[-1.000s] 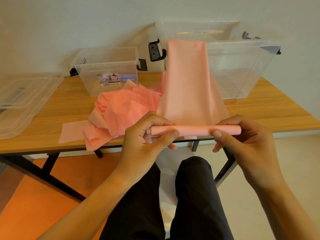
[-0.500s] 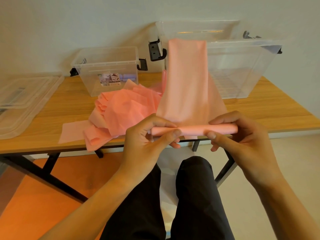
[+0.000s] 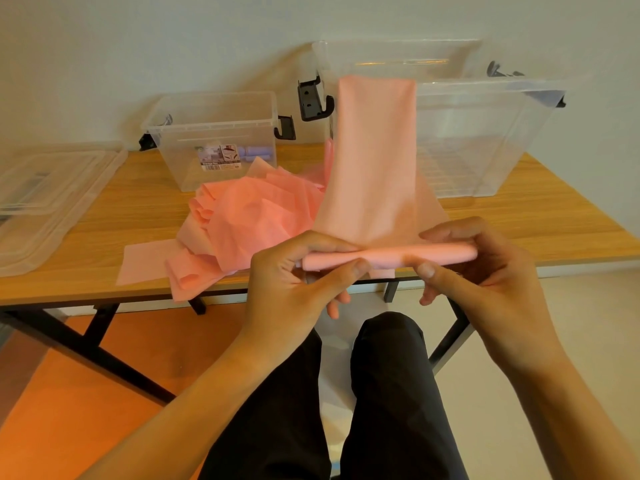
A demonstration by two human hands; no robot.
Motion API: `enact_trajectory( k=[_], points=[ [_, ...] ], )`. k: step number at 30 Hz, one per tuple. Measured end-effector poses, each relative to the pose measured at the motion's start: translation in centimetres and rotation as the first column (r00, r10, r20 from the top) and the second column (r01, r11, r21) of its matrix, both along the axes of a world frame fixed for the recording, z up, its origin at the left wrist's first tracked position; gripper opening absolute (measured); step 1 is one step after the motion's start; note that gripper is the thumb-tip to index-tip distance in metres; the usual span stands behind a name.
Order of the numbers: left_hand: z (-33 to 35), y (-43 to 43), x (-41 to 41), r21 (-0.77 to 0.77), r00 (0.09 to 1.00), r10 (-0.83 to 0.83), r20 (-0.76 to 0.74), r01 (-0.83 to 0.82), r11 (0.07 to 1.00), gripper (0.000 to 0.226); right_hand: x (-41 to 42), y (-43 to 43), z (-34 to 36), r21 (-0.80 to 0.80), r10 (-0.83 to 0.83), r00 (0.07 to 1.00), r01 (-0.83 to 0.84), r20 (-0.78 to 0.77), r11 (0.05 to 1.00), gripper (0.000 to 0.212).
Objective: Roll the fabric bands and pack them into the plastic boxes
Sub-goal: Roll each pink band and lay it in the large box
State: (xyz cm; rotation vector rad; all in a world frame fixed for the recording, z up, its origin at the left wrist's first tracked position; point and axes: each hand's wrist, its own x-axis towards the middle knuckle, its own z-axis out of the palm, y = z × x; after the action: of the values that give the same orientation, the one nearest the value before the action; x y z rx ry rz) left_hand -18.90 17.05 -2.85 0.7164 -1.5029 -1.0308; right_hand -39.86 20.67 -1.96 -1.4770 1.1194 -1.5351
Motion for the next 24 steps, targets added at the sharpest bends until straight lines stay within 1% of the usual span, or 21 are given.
enact_trajectory(
  k=[3,8,12,16,21,24],
  points=[
    [0.16,-0.02,0.10,-0.001,1.000,0.016,0.015,-0.016,1.000,0.015,-0.03,0.01,0.01,-0.013,-0.020,0.999,0.020,-0.024,1.000,0.026],
    [0.38,-0.34,0.28,-0.048,0.999,0.036,0.015,-0.036,0.998,0.027,0.07,0.17,0.16,0.004,-0.034,0.999,0.034,-0.041,0.999,0.019],
    [0.43,-0.40,0.25,-0.077,0.998,0.059,0.020,-0.057,0.995,0.025,0.10,0.03,0.37,0.000,-0.022,0.999,0.022,-0.049,1.000,0.023],
    [0.41,-0.31,0.26,-0.037,0.998,0.064,0.019,-0.064,0.997,0.019,-0.06,-0.19,0.20,0.001,0.009,1.000,-0.009,-0.030,1.000,0.022],
    [0.35,-0.47,0.41,-0.034,0.999,0.037,0.018,-0.036,0.999,0.024,-0.08,-0.14,0.14,-0.003,-0.009,0.998,0.009,-0.057,1.000,0.018],
    [0.30,-0.58,0.54,-0.043,0.999,0.027,0.017,-0.026,0.999,0.025,-0.08,-0.10,0.32,0.014,-0.016,0.998,0.017,-0.060,1.000,0.023]
  ],
)
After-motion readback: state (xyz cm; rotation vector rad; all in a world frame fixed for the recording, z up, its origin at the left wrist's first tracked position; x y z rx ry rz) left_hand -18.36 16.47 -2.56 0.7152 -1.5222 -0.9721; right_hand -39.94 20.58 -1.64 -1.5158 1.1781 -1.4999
